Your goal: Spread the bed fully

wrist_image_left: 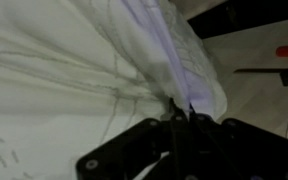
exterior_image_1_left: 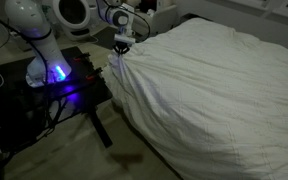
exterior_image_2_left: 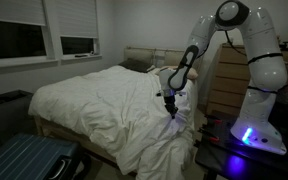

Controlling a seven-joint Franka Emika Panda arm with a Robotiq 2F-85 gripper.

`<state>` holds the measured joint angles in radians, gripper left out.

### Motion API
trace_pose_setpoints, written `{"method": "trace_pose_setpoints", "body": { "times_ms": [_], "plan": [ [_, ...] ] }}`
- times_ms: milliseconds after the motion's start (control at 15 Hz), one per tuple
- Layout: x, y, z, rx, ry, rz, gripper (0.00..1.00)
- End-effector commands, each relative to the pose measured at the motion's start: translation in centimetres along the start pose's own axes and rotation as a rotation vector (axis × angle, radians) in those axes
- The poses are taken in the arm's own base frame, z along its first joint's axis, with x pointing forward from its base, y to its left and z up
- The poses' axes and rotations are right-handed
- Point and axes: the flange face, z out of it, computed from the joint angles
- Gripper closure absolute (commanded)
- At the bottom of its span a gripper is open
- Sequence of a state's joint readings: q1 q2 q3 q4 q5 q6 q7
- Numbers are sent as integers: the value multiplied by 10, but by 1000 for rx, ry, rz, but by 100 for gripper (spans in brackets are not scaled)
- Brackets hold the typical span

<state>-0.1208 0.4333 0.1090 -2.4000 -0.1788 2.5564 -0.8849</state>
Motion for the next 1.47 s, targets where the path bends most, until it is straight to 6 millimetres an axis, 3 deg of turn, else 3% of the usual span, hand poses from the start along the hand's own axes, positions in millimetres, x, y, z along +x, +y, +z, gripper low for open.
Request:
{"method": "trace_pose_setpoints", "body": {
  "times_ms": [0, 400, 667, 933, 1400],
  "plan": [
    [-25, -32, -23, 98, -47, -63, 99],
    [-69, -46, -43, 152, -42, -138, 99],
    [-82, -55, -43, 208, -29, -153, 99],
    [-99, -62, -60, 196, 22, -154, 99],
    [-146, -69, -82, 183, 60, -134, 99]
  ]
}}
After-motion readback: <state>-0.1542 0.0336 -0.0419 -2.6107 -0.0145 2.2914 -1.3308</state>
